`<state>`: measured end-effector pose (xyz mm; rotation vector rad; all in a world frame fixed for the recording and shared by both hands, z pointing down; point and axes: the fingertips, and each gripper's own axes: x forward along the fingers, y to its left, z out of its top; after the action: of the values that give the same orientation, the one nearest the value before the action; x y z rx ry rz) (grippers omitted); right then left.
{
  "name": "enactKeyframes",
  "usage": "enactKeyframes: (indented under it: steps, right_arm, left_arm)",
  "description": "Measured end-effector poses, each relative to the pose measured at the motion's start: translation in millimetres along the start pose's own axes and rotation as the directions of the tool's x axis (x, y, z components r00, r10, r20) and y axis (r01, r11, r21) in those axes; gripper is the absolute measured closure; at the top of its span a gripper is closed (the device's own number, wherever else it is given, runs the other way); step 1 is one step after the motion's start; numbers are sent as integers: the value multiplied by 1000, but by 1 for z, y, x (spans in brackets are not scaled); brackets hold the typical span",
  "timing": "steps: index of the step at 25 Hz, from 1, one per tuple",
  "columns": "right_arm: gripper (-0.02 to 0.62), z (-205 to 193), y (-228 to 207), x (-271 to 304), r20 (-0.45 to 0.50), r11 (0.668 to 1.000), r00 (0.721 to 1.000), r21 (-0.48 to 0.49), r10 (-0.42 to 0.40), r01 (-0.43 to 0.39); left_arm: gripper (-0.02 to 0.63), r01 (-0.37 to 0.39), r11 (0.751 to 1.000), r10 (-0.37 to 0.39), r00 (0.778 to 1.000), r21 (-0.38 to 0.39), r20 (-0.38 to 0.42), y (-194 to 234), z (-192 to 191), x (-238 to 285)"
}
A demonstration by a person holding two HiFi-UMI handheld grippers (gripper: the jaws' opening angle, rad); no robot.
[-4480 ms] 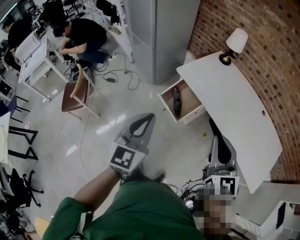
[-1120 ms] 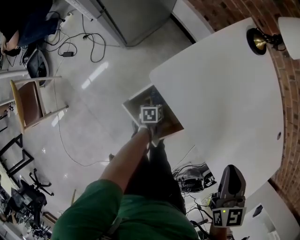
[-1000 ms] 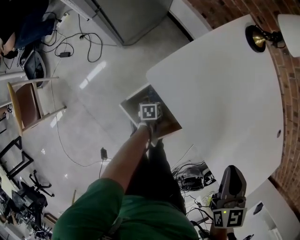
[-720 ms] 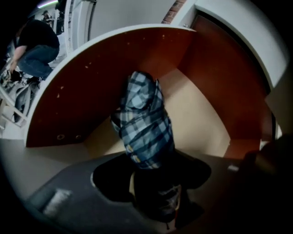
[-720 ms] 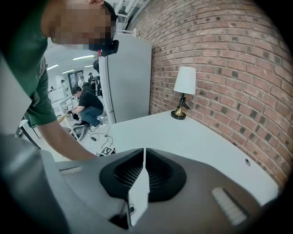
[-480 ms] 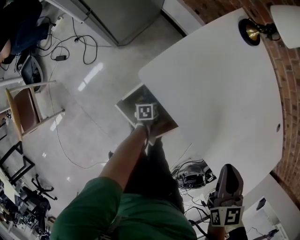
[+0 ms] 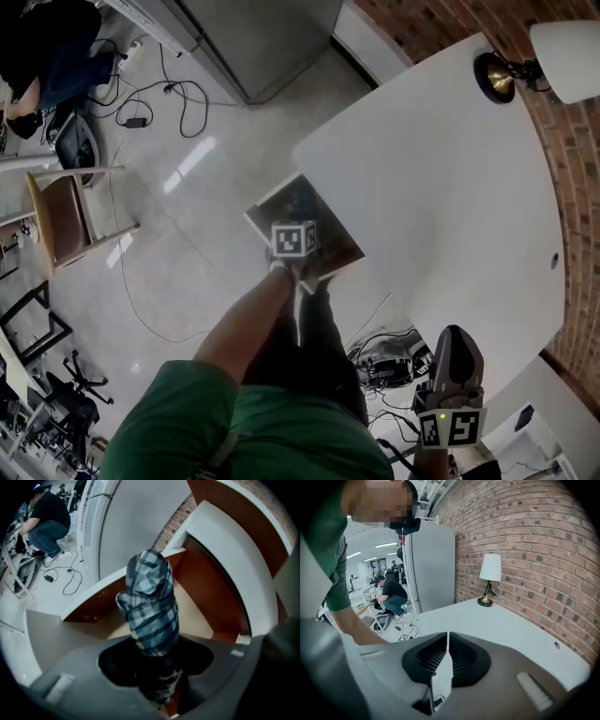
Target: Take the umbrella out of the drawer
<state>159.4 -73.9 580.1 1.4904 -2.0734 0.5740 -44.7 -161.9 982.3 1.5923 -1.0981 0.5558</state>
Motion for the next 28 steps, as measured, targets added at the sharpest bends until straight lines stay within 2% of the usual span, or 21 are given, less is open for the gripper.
enactKeyframes:
  steps: [8, 12, 19, 22, 25, 28]
  right_arm:
    - [583, 38, 11, -25, 95, 1000, 996, -15, -2, 4]
    - [583, 60, 8, -54, 157, 1000, 987, -13, -15, 17]
    - [583, 105, -1, -71, 279, 999, 960, 0, -34, 35]
    - [583, 119, -8, -84, 320, 999, 946, 4, -43, 44]
    - [583, 131, -13, -97, 351, 999, 935, 13, -52, 50]
    - [583, 140, -19, -109, 381, 998, 922, 25, -66, 62]
  left_arm:
    - [393, 93, 995, -91, 991, -18, 95, -21, 18, -89]
    - [393, 110, 994, -111, 984, 11, 139, -40, 28, -148]
    - [391, 123, 983, -152, 963, 140, 222, -67, 86, -227]
    - [391, 121, 971, -172, 954, 208, 246, -92, 106, -257]
    - [391, 117, 950, -196, 945, 290, 262, -120, 126, -283]
    - [391, 105, 913, -223, 938, 395, 265, -151, 146, -300]
